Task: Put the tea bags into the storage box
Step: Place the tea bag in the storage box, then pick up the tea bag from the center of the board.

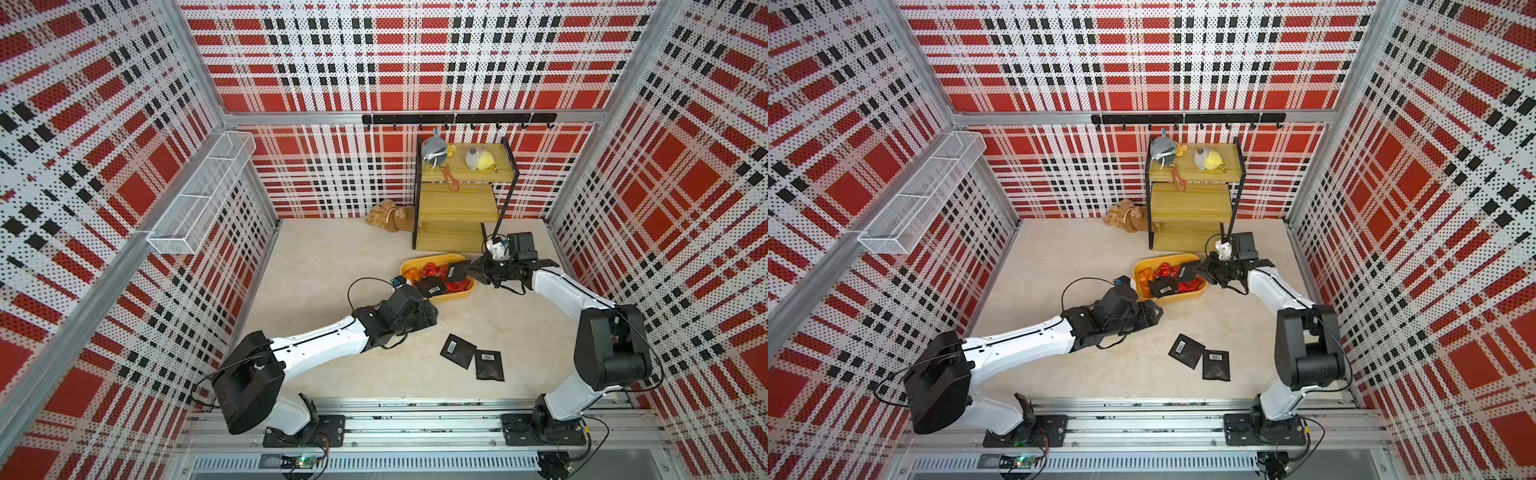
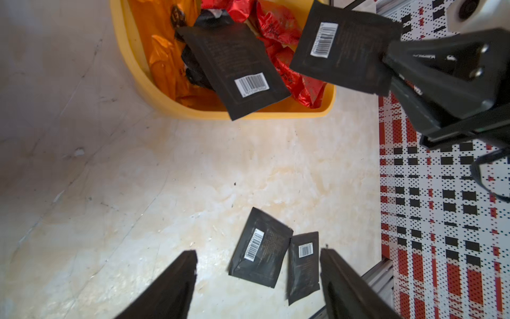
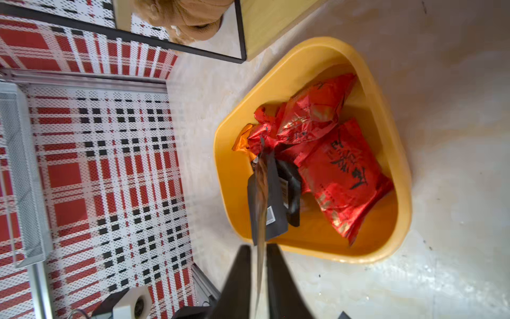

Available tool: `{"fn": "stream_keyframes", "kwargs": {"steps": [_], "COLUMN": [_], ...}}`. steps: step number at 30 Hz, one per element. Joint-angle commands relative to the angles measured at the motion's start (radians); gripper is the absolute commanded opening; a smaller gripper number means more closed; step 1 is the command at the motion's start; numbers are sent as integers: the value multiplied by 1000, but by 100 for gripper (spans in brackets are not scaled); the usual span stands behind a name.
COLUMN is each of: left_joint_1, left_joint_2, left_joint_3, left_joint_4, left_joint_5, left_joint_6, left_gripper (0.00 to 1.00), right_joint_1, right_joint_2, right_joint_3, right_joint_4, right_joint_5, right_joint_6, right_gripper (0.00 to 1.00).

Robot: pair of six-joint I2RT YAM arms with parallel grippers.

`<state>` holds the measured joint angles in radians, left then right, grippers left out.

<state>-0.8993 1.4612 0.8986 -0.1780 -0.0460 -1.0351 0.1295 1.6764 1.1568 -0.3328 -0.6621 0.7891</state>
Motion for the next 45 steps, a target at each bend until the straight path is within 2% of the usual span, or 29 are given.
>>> {"fn": "stream_keyframes", "kwargs": {"steps": [1,6,10,13,14,17,24,30,45], "left_joint_1": [-6,-14,-30,-45,-48,-52,-69,-94,-125], "left_joint_2": [-27,-6,22,40,44,47,50,85,132], "left_joint_3": [-16,-32,-36,-44,-52,-90,-147,-174,-185], "left_joint_4": [48,60,88,105,113,155,225,288,351], "left_joint_5": [-11,12,39,50,54,63,104,135,171], "left_joint_6": [-21,-21,-29,-42,-49,-75,-117,-152,-194], "left_gripper": [76,76,76,76,76,76,76,76,75], "right_joint_1": [12,12,15,26,28,56,144,149,150], "right_joint_2": [29,-10,-76,-175,-202,-288,-426,-392,-291], "right_joint_3": [34,27,7,-71,-105,-231,-500,-620,-660], "right_joint_4": [-42,-77,-140,-153,-174,-167,-46,37,49], "right_joint_5": [41,100,141,151,180,200,242,198,200], "right_joint_6": [-38,-66,-103,-112,-122,-111,-20,-14,-46], "right_gripper": [53,62,58,57,46,36,0,0,0]}}
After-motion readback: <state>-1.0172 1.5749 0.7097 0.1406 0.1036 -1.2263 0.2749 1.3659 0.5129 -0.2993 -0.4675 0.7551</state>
